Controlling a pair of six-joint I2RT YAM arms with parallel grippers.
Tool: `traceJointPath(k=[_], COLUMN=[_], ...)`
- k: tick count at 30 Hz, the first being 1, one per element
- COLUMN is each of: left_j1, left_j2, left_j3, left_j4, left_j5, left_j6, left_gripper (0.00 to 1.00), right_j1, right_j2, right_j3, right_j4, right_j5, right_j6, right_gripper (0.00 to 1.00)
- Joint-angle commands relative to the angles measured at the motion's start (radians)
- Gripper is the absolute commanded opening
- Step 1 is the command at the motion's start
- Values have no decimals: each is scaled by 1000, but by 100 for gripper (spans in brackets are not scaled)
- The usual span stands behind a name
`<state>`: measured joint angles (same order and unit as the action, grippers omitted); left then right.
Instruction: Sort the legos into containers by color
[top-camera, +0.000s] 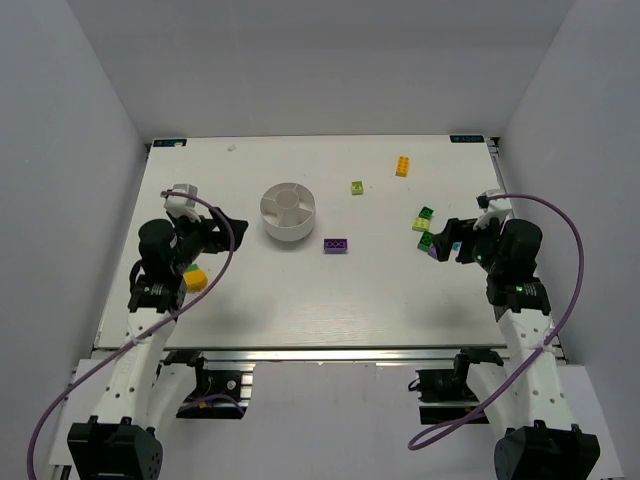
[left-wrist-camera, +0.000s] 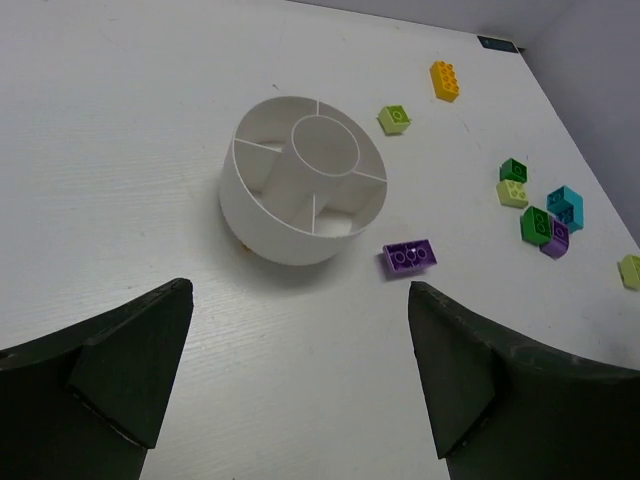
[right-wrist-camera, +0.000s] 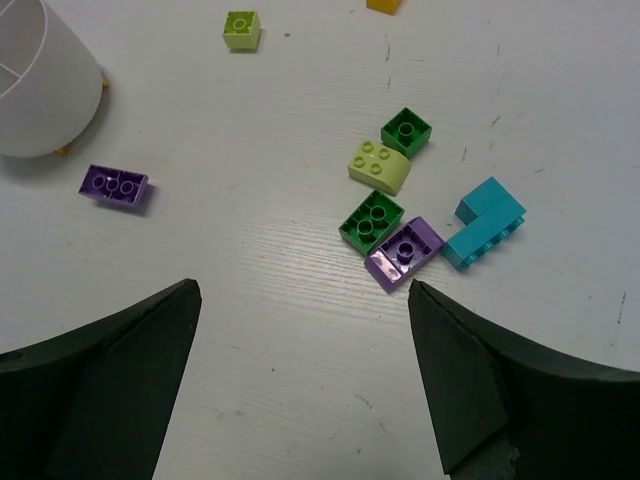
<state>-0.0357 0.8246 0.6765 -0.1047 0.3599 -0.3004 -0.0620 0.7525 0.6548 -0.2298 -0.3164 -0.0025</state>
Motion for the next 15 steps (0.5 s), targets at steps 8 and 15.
traceJointPath(k=[8, 15], left_j1=[-23, -23], left_j2=[-68, 42], left_j3=[-26, 18], left_j4=[-23, -101], left_j5=[-47, -139], left_j6=[-19, -48], left_gripper=[95, 7], right_j1=[-2, -1], right_j2=[-53, -35], right_j3=[-70, -37], right_j4=[-17, -97], right_j5=[-227, -356], right_j6=[-286, -357], right_gripper=[89, 89])
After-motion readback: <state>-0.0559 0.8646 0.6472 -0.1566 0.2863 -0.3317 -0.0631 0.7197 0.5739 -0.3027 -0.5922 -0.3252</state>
